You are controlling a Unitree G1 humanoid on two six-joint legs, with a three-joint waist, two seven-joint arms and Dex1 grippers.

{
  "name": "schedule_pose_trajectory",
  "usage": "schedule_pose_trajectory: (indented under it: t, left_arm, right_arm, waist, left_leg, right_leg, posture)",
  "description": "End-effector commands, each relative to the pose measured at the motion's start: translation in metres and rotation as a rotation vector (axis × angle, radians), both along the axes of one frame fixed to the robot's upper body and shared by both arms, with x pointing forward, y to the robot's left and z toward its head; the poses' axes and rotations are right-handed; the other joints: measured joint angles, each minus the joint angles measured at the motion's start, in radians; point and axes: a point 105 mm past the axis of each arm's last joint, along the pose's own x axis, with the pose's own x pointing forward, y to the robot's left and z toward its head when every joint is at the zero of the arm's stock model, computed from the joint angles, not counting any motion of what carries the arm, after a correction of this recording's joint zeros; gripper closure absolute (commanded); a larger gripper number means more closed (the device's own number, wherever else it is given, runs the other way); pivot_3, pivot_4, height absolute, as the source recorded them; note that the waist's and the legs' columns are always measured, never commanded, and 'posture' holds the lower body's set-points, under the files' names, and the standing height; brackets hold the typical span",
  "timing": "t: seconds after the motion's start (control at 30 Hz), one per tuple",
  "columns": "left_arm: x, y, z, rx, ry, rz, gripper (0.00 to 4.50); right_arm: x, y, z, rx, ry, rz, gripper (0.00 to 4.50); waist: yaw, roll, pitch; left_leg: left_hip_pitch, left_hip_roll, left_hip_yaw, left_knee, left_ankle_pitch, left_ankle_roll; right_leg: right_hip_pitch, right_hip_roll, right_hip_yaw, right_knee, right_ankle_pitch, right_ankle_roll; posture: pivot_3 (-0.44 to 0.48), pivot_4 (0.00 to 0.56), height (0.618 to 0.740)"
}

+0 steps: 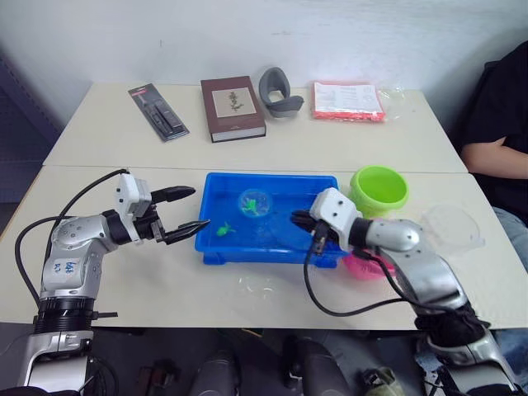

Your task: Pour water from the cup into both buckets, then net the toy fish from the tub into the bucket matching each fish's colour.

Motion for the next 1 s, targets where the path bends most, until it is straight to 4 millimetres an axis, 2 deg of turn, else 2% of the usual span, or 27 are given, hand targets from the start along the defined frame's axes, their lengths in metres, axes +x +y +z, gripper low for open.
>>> schedule_pose_trajectory:
  t: [0.03, 0.17, 0.37, 0.53, 0.8, 0.9, 1.0]
  left_arm:
    - [-0.003, -0.009, 0.016, -0.022, -0.053, -0.056, 0.01]
    - [-0.002, -0.024, 0.022, -0.051, -0.057, -0.111, 0.01]
    - [0.0, -0.047, 0.024, -0.081, -0.041, -0.181, 0.01]
    - [0.001, -0.059, 0.022, -0.092, -0.026, -0.214, 0.01]
    - [-0.001, -0.078, 0.02, -0.111, -0.02, -0.249, 0.01]
    - [-0.003, -0.084, 0.021, -0.124, -0.017, -0.264, 0.01]
    - [-0.005, -0.09, 0.021, -0.132, -0.012, -0.278, 0.01]
  right_arm:
    - [-0.016, -0.02, 0.023, 0.031, -0.068, -0.057, 4.5]
    - [-0.035, -0.039, 0.036, 0.048, -0.122, -0.101, 4.5]
    - [-0.041, -0.089, 0.049, 0.002, -0.209, -0.29, 4.5]
    - [-0.038, -0.133, 0.057, -0.071, -0.282, -0.439, 4.5]
    - [-0.029, -0.19, 0.052, -0.354, -0.46, -0.609, 4.5]
    - [-0.024, -0.203, 0.047, -0.512, -0.542, -0.612, 4.5]
    - [-0.018, -0.206, 0.042, -0.57, -0.588, -0.6, 4.5]
  waist:
    - [0.0, 0.0, 0.0]
    - [0.002, 0.0, 0.0]
    - [0.002, 0.0, 0.0]
    - [0.0, 0.0, 0.0]
    - [0.002, 0.0, 0.0]
    - [0.001, 0.0, 0.0]
    - [0.001, 0.0, 0.0]
  left_leg:
    - [0.0, 0.0, 0.0, 0.0, 0.0, 0.0]
    - [0.0, -0.001, 0.0, 0.0, 0.0, 0.0]
    - [0.001, -0.001, 0.001, 0.0, 0.0, 0.001]
    - [0.001, -0.001, 0.002, 0.0, 0.0, 0.001]
    - [0.002, -0.002, 0.002, 0.0, 0.0, 0.001]
    - [0.002, -0.002, 0.003, 0.0, 0.0, 0.001]
    - [0.002, -0.002, 0.003, 0.0, 0.001, 0.001]
  right_leg:
    - [0.0, 0.0, 0.0, 0.0, 0.0, 0.0]
    - [0.001, 0.001, 0.0, -0.001, 0.0, 0.0]
    - [0.001, 0.003, 0.0, -0.001, 0.0, 0.0]
    - [0.001, 0.005, 0.001, -0.002, 0.0, 0.0]
    - [0.001, 0.004, 0.002, -0.002, 0.0, 0.0]
    - [0.001, 0.004, 0.003, -0.002, 0.0, 0.0]
    - [0.001, 0.004, 0.006, -0.002, 0.0, 0.0]
  posture:
    - [0.0, 0.15, 0.74]
    - [0.0, 0.15, 0.74]
    - [0.0, 0.15, 0.74]
    - [0.0, 0.15, 0.74]
    - [0.0, 0.15, 0.74]
    - [0.0, 0.15, 0.74]
    - [0.0, 0.15, 0.74]
